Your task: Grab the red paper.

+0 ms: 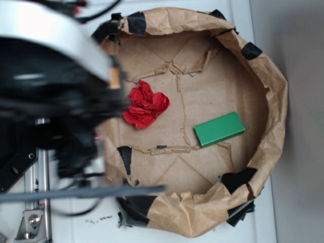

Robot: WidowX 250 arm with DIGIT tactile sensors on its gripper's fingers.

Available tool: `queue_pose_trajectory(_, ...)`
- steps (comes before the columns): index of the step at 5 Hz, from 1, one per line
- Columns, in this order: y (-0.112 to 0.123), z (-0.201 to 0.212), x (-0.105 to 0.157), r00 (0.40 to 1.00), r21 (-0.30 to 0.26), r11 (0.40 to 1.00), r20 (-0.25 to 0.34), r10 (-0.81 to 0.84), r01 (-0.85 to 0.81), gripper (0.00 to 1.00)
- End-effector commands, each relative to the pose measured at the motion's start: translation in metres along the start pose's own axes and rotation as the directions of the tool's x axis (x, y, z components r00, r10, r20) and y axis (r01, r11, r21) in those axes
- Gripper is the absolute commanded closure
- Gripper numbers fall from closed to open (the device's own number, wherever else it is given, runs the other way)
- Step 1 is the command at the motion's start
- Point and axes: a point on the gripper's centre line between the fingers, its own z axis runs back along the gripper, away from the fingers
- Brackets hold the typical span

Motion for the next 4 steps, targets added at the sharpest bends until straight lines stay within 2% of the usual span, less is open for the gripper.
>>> queue_pose_trajectory(1, 0.022, -0.043, 0.036, 1.000, 0.020, 1.000, 0.012, 0.005, -0.005, 0.00)
queue_pose_trajectory(3, 0.022, -0.043, 0.036, 1.000, 0.020, 1.000, 0.012, 0.005, -0.005, 0.00)
queue_pose_trajectory(4, 0.034, -0.091, 0.024, 0.999, 0.052, 0.998, 0.014, -0.046, 0.045, 0.00)
